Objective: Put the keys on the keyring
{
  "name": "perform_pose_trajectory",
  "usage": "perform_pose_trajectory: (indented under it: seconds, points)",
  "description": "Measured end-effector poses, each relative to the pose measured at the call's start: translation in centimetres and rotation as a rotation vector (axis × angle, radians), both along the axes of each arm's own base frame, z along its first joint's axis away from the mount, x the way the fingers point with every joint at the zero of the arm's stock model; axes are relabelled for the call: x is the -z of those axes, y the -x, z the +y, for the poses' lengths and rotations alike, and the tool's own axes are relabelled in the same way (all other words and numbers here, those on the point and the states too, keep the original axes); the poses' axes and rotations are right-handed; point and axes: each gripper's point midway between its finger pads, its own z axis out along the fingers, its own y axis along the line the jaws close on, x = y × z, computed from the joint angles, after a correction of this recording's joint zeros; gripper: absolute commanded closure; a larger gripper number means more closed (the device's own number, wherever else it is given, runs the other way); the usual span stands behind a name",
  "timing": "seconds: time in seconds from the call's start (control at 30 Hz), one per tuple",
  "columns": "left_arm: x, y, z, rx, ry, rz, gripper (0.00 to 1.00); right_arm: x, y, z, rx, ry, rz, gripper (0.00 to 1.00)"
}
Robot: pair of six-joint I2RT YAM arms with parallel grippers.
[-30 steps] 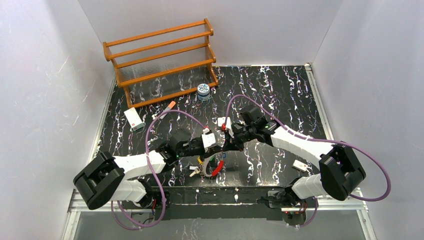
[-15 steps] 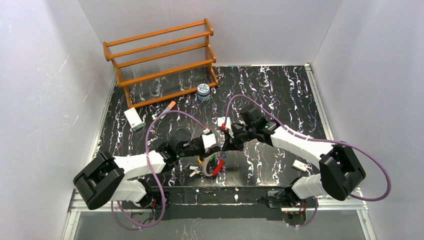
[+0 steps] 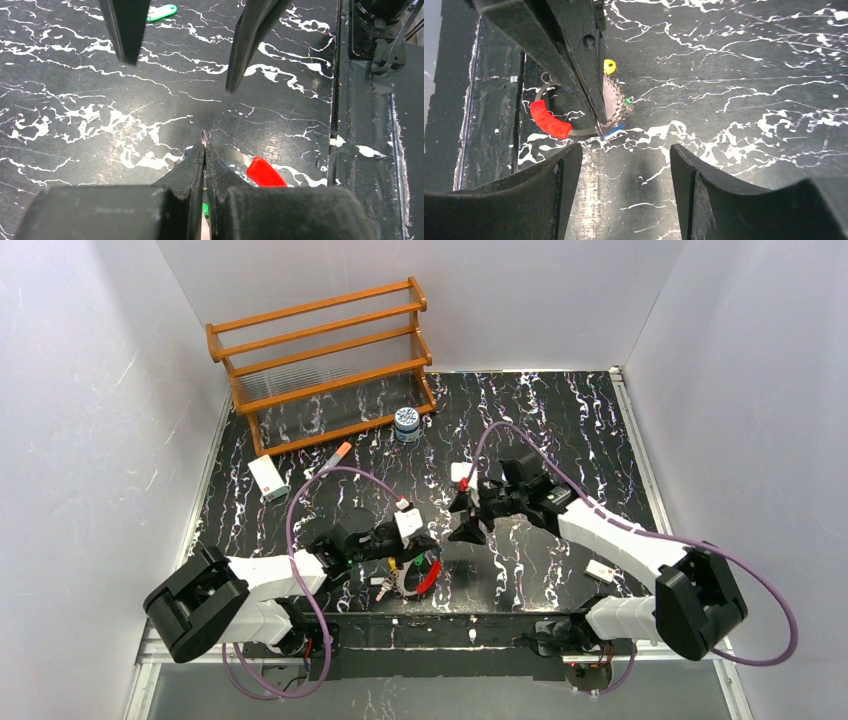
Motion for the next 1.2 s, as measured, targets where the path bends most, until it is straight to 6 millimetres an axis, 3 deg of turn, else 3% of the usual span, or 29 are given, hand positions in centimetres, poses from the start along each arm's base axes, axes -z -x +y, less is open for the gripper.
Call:
perform_pose_trajectory:
  seconds: [0.2,0.5,0.73,1.2]
  points:
    - [-0.6,0.2,0.1,-0.024,0.069,0.011,1.00,-2.0,0.1,-0.8,0.018,-0.155,-0.022,0.26]
    - [-3.1,0.9,0.8,-0.036,0.216,-0.057,1.00,-2.8,1.6,-0.3,-0.024,-0.289,0.022,0.44]
    - [-4.5,1.0,0.8,-0.036,0.281,-0.073,1.00,-4.4,1.9,0.4,-0.058,-0.365,0.021,0.52]
    - [-5.1,1.1,0.7,-0.034,0.305,-0.075,1.00,-2.2,1.9,1.0,-0.081,-0.343,0.116,0.61]
